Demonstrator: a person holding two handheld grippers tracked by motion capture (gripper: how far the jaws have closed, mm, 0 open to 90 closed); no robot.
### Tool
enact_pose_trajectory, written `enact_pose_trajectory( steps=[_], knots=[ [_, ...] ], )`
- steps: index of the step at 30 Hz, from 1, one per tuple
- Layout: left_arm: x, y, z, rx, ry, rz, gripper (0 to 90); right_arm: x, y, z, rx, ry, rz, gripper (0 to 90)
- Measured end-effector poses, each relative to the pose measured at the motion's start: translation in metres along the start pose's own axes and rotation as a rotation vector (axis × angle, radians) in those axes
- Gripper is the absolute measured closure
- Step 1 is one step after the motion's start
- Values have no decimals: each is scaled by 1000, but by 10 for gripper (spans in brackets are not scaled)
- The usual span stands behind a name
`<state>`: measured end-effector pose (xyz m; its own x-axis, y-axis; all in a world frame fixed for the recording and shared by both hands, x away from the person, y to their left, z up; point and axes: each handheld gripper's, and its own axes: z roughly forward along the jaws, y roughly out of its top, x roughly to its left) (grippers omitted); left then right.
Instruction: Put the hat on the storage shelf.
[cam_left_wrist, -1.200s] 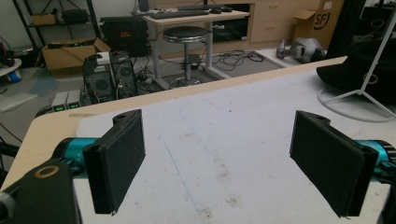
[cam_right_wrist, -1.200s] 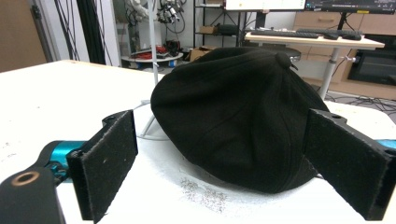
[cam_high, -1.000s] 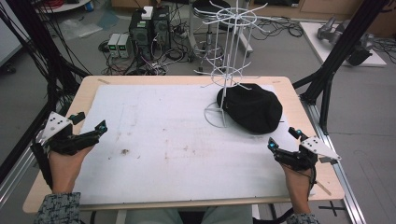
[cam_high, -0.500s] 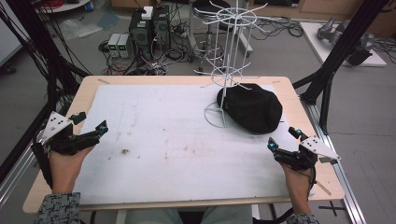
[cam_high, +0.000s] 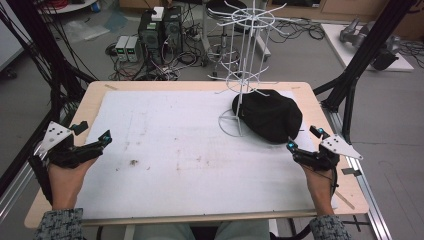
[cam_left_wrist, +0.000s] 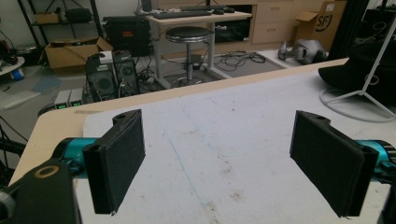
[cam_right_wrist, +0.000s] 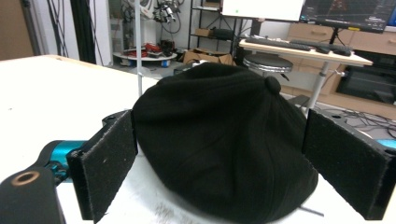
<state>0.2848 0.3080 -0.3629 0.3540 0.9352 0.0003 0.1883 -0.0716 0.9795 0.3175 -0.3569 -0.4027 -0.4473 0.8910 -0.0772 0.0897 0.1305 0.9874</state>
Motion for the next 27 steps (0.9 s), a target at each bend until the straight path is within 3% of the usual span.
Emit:
enact_pose_trajectory(
  steps=[3,9,15,18,25,27],
  knots=[
    [1,-1,1,2,-7,-13,183,-6,6,9,16,20,-22,95],
    [-1,0,1,-3,-15,-8,183,-18,19,24,39,44,-14,95],
    [0,-2,3,4,-18,-13,183,-38,42,50,52,69,-17,95],
    [1,-3,4,12,-18,-15,183,-46,43,63,80,92,-6,96],
    [3,-7,4,24,1,-13,187,-62,37,93,159,84,32,96],
    [4,-7,3,26,6,-13,187,-63,37,96,159,79,23,96]
  ],
)
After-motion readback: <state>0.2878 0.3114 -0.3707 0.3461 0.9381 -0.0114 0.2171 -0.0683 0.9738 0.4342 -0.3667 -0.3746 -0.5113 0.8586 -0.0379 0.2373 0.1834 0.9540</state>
